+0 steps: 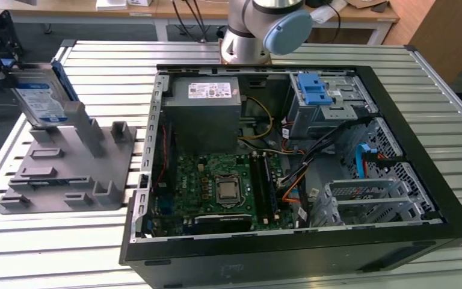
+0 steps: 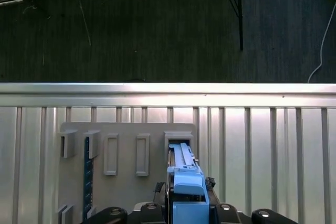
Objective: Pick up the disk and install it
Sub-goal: 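Pick up the disk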
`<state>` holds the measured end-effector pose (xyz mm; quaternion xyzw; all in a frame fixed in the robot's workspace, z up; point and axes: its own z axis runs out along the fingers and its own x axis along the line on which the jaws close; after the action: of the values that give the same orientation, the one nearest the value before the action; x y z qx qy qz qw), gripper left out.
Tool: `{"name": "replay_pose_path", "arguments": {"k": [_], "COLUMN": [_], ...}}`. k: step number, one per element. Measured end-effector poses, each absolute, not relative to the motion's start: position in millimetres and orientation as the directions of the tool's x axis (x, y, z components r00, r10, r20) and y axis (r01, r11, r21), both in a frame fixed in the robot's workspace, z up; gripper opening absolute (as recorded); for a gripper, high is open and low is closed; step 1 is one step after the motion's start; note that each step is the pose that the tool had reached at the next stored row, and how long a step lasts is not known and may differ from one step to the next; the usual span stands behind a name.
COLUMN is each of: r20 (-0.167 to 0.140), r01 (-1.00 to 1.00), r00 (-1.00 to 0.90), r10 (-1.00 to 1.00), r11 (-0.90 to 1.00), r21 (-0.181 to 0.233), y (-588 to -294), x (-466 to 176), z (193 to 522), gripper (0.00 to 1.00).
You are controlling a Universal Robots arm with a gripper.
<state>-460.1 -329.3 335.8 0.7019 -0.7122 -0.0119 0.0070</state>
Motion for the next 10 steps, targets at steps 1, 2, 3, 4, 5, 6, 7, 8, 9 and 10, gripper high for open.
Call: {"name": "replay_pose_path", "arguments": {"k": [1,2,3,4,5,6,7,8,9,10], "r20": [-0.007,-0.007,-0.007,-0.007,-0.007,-0.007,-0.007,-0.007,-0.007,-0.007], "r01": [-1.0,-1.0,-1.0,-1.0,-1.0,-1.0,-1.0,-1.0,-1.0,-1.0], "r00": [-0.015,-0.015,-0.015,-0.015,-0.015,-0.015,-0.015,-0.015,-0.015,-0.015], "r10": [-1.0,-1.0,-1.0,-1.0,-1.0,-1.0,-1.0,-1.0,-1.0,-1.0], "r11": [0.014,0.014,0.015,0.015,0.014,0.015,0.014,0.014,0.015,0.014], "r21": [0.027,0.027,0.027,0.027,0.027,0.027,0.027,0.027,0.027,0.027], "y": [-329.3,-329.2,-329.2,-329.2,-329.3,-329.3,-329.2,-329.3,-329.2,-329.3], "x": [-460.1,-460.1,-460.1,-460.1,-460.1,-460.1,-460.1,-460.1,-460.1,-460.1], "z": [339.1,342.4,345.8,349.1,352.6,355.8,358.8,361.8,364.8,368.1], "gripper": [0.36,0.36,0.36,0.36,0.36,0.36,0.36,0.36,0.36,0.36]}}
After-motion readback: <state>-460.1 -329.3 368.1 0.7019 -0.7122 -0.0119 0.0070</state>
